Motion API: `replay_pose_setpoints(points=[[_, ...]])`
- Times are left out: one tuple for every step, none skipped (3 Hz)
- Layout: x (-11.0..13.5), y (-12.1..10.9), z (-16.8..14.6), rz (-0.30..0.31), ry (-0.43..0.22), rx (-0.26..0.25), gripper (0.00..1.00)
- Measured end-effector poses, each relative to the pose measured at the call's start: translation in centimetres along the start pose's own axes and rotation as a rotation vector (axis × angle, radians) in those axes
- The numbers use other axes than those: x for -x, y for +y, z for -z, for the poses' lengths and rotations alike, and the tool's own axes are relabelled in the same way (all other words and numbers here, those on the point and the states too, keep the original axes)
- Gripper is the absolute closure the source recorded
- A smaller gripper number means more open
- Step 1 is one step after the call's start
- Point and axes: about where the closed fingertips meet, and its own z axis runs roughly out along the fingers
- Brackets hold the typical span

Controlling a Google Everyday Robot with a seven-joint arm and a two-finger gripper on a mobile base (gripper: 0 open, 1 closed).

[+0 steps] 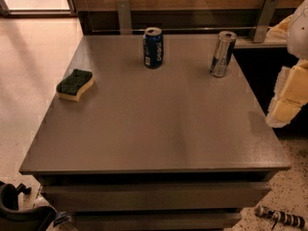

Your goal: Move redbull can near sponge

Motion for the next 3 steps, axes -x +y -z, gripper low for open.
replay_pose_setpoints(points=[[0.0,-0.1,0.1,-0.003,-0.005,-0.009,0.0],[0.1,-1.1,-0.9,-0.036,-0.041,-0.032,0.0],[-0.6,-3.2,-5.5,-0.203,-0.17,-0.039,0.0]])
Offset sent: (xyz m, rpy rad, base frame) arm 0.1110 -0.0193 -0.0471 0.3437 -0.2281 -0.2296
